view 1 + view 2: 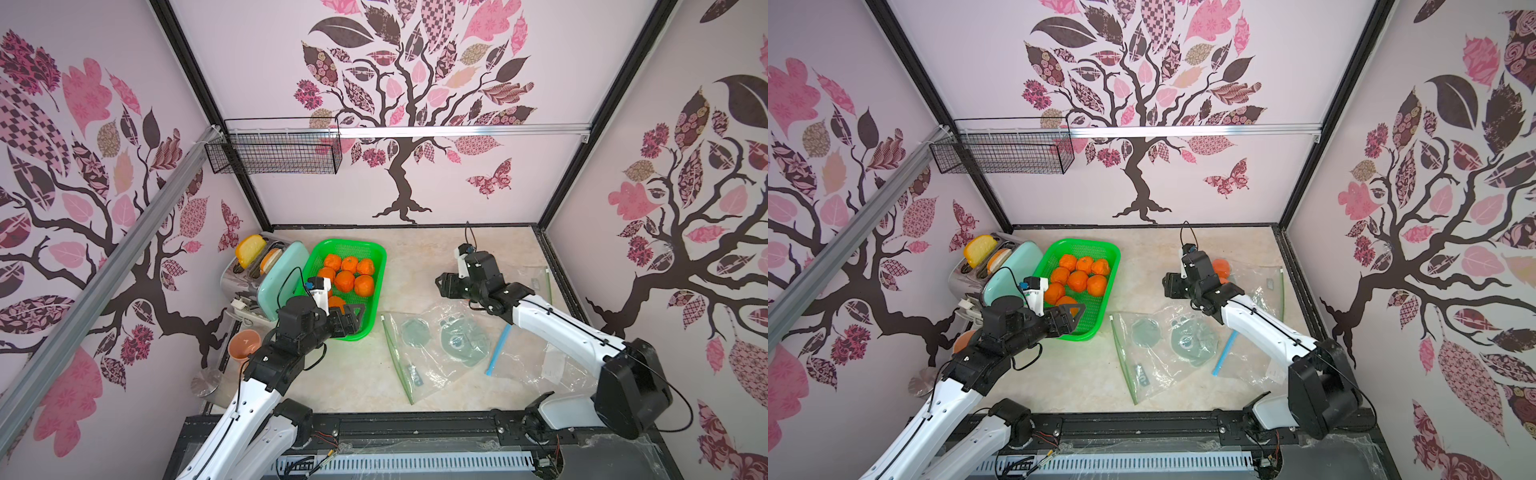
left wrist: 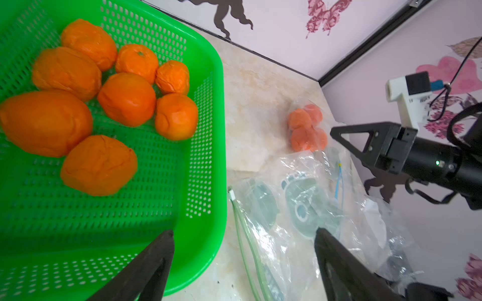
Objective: Open the zip-top bag and take out the orange
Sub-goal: Pick up the zipper food storage bag at the center of the board.
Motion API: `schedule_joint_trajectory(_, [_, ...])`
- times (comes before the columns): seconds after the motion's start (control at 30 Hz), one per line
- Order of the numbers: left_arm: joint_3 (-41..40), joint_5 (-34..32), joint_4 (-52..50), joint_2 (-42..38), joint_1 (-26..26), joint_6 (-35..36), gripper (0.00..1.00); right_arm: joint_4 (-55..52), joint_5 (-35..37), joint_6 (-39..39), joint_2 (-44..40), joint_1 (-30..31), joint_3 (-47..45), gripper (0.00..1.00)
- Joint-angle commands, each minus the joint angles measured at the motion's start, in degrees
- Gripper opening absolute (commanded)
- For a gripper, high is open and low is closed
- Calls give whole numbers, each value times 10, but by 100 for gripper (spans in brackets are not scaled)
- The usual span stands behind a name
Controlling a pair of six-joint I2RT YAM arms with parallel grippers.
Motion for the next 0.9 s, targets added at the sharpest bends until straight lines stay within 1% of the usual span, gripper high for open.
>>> schedule_joint_trajectory(0.0, [-10, 55, -13, -24, -4, -17, 84, -107, 99, 3, -18, -17, 3, 65])
schedule_joint_trajectory(0.17, [-27, 84, 2, -35, -13, -28, 82, -120, 133, 27, -39, -85, -58, 67])
schedule_joint_trajectory(0.23, [-31, 93, 7, -37, -14, -32, 82, -115, 157, 18, -36, -106, -80, 71])
schedule_joint_trajectory(0.33, [-35, 97, 12, -41, -14, -33, 82, -123, 190, 13, -13, -137, -85, 78])
schedule_joint_trajectory(0.47, [-38, 92, 17, -45, -14, -34, 81, -112, 171, 19, 17, -207, -88, 78])
schedule_joint_trajectory(0.63, [-38, 99, 18, -50, -14, -34, 81, -109, 168, 19, 45, -284, -49, 79])
schedule_joint_trajectory(0.7, [-39, 98, 19, -54, -14, -35, 81, -90, 139, 13, 62, -327, -36, 81])
schedule_joint_trajectory(0.77, [-40, 101, 20, -56, -14, -35, 81, -82, 117, 9, 89, -355, -16, 84])
schedule_joint_trajectory(0.83, [-40, 106, 22, -58, -14, -36, 81, -71, 79, 3, 130, -375, 5, 87])
schedule_joint_trajectory(0.87, [-41, 108, 23, -59, -14, -36, 81, -82, 55, 4, 157, -386, 25, 88])
